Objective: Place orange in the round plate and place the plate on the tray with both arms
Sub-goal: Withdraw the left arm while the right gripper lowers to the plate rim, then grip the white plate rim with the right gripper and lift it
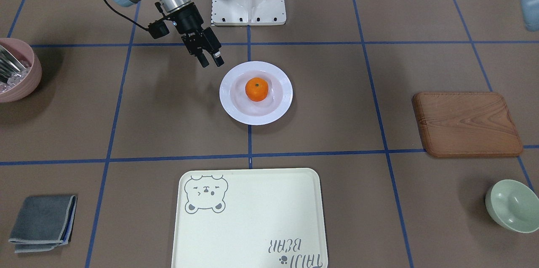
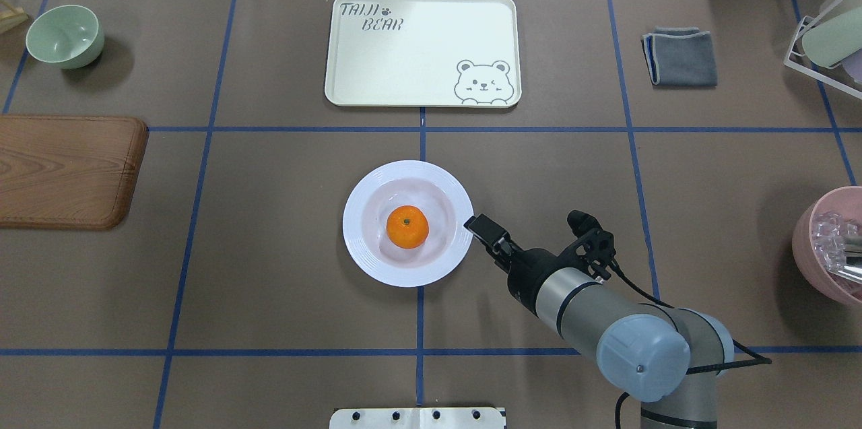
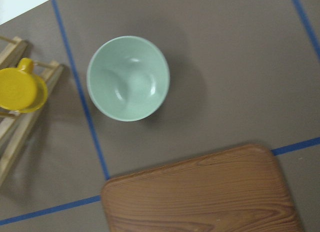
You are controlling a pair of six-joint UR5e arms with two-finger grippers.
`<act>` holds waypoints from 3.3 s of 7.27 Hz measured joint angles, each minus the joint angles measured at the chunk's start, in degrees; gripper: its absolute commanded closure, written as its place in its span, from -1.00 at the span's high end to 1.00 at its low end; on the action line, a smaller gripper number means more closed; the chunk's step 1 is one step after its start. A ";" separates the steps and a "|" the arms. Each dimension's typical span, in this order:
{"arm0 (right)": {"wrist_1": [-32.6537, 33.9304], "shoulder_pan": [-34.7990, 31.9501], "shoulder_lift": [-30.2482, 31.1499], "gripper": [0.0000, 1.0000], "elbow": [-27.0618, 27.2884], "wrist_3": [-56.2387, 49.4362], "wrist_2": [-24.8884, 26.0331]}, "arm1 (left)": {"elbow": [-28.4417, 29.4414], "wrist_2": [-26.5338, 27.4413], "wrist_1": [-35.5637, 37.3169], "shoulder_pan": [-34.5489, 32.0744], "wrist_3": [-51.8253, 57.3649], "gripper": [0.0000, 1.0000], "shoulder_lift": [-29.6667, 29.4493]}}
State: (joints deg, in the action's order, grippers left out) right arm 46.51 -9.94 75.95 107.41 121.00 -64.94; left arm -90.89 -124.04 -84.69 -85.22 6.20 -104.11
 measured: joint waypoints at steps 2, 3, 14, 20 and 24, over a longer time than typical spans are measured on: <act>1.55 1.50 -2.92 0.86 -3.35 1.71 0.07 | 8.45 -5.52 -0.96 -7.23 5.39 0.98 0.44; 1.95 2.02 -4.79 0.68 -5.19 2.56 0.34 | 9.57 -6.33 -1.07 -8.60 6.72 0.97 1.34; 2.19 2.79 -9.31 -0.09 -10.64 6.73 2.53 | 10.11 -6.71 -1.33 -9.61 7.33 0.97 2.33; 2.13 1.23 -10.22 -1.00 -11.97 6.79 2.52 | 9.93 -6.71 -1.36 -9.53 7.33 0.98 2.29; 1.13 -2.39 -10.55 -1.00 -7.78 9.45 2.37 | 9.92 -6.74 -1.22 -9.52 7.05 0.98 2.35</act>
State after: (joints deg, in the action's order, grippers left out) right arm 47.64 -12.33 65.40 99.62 130.45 -62.57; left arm -80.98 -130.78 -85.91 -94.75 13.26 -101.76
